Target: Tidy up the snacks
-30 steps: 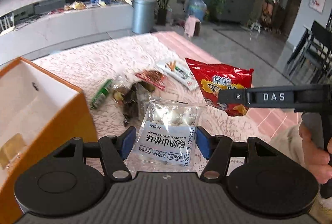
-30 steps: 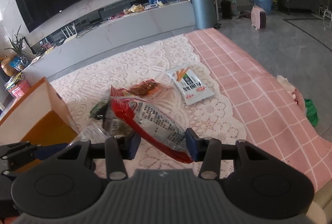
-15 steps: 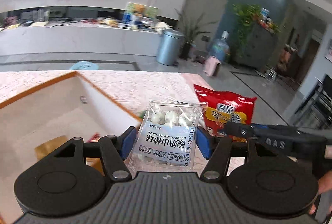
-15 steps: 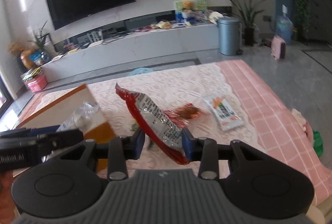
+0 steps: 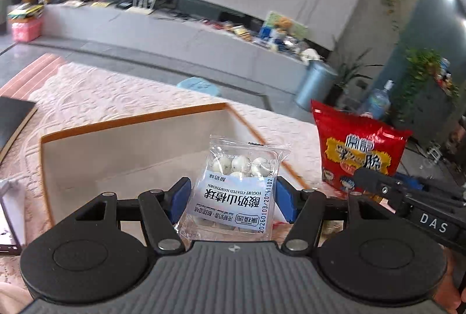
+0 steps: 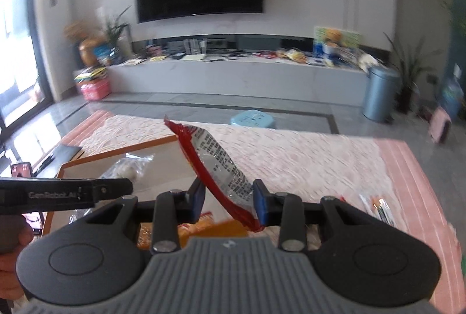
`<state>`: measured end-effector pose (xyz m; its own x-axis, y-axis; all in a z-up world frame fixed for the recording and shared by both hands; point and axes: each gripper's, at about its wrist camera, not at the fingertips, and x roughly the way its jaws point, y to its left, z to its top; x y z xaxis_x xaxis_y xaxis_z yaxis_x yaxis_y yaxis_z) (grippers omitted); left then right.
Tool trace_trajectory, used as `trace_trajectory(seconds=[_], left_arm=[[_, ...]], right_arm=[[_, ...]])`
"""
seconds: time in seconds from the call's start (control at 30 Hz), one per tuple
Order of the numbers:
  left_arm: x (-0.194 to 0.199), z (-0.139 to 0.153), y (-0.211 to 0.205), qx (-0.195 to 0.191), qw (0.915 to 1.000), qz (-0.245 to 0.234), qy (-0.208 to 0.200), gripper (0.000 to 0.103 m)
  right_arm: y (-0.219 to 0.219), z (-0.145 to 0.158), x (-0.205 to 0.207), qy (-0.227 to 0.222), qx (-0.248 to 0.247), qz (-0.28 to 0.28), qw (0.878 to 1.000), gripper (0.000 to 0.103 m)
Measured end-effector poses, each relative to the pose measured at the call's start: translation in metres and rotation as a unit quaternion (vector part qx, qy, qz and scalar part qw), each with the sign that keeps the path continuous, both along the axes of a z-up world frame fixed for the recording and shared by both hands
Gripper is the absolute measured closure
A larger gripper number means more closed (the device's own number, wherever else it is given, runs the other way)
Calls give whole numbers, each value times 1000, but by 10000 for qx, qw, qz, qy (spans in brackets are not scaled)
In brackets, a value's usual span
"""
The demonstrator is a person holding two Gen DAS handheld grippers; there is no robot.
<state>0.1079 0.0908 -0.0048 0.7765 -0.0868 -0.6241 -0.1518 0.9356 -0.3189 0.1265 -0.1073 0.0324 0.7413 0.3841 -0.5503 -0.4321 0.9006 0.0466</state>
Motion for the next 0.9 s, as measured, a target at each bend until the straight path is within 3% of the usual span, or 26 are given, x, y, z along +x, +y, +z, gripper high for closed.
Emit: trace_trajectory(seconds=[0.33, 0.5, 0.63, 0.9], left_arm=[[28, -33, 48, -438, 9955, 411, 732, 32], [32, -43, 53, -290, 9936, 520, 956, 32], [46, -50, 57, 92, 9893, 761, 1239, 32], [60, -63, 60, 360, 9827, 873, 1591, 32]], right_arm=[[77, -27, 51, 239, -866, 892, 9920, 71], [104, -53, 84, 500, -1405, 1163, 9820, 72], [119, -68, 103, 741, -1682, 1107, 9767, 72], [149, -98, 124, 955, -2279, 1073, 9630, 72]])
